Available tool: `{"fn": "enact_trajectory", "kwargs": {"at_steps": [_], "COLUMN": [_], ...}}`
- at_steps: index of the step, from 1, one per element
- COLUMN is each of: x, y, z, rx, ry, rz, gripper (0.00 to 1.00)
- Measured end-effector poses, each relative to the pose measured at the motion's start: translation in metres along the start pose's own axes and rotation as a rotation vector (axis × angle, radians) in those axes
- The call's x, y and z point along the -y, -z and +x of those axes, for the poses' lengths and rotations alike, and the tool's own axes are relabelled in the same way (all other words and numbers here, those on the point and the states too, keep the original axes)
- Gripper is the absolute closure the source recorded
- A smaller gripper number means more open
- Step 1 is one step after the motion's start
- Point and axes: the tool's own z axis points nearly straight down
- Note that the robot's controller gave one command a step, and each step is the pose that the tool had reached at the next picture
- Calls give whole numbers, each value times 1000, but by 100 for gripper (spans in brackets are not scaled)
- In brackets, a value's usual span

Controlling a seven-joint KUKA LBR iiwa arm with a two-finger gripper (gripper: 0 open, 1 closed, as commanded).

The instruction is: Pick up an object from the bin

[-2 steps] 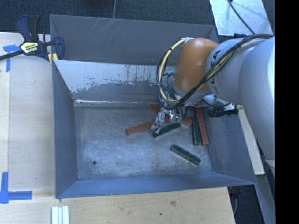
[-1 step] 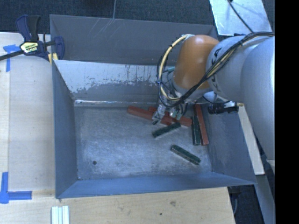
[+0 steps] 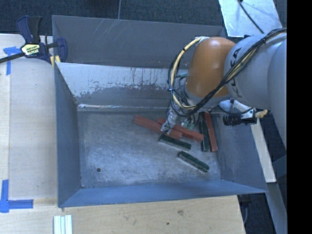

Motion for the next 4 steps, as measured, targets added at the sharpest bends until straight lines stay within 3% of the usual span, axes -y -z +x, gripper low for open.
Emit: {"fn": "enact_trajectory", "kwargs": {"at_steps": [1,2,3,4], "x": [6,7,31,13], "y": [106,100,-36,-49], "z": [14,15,16,23], "rx": [7,0,-7,-3], "ry": [-14,-14,-54,-273], "rz": [-3,1,6,2], "gripper": [100,0,0,0]}}
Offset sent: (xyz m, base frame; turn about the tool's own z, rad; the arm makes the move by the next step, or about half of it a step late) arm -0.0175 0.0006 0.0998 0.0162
